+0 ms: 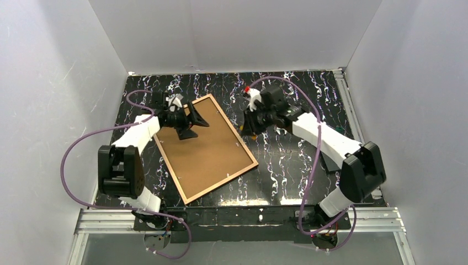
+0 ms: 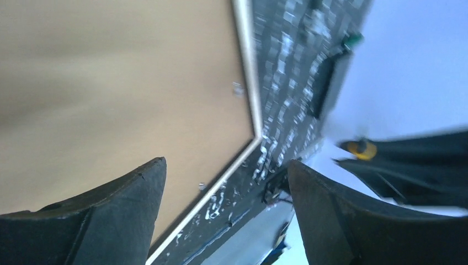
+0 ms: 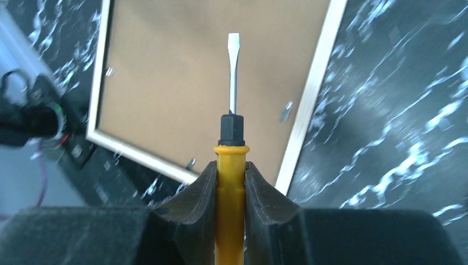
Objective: Take the photo out of the frame
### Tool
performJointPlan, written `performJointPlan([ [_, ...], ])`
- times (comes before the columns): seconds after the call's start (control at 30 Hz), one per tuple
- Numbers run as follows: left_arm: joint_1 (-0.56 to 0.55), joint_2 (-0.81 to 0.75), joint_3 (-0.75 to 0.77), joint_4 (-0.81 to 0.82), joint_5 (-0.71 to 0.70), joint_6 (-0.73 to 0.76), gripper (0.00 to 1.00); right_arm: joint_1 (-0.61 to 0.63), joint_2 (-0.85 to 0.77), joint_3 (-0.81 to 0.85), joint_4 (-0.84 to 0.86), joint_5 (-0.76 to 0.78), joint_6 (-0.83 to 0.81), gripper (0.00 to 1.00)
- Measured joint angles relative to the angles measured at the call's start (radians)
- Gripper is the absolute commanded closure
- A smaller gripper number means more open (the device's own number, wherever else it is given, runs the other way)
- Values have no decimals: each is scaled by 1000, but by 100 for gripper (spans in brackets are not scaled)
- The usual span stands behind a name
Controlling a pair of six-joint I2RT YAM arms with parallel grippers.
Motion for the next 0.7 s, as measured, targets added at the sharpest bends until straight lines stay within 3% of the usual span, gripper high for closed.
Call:
performJointPlan([
  [0.23,-186,-123,-57,224,251,2,19,-59,-82,-322,63,-395,70,99],
  [0.37,-310,-155,-89,287,349,17,22,-36,-167,-430,60,-494,87,99],
  [0.53,-444,-213,-120,235,391,125,25,5,-355,-499,82,-612,117,99],
  [0.7,-548,-283,-120,157,437,236,36,71,-408,-541,116,-692,141,99],
])
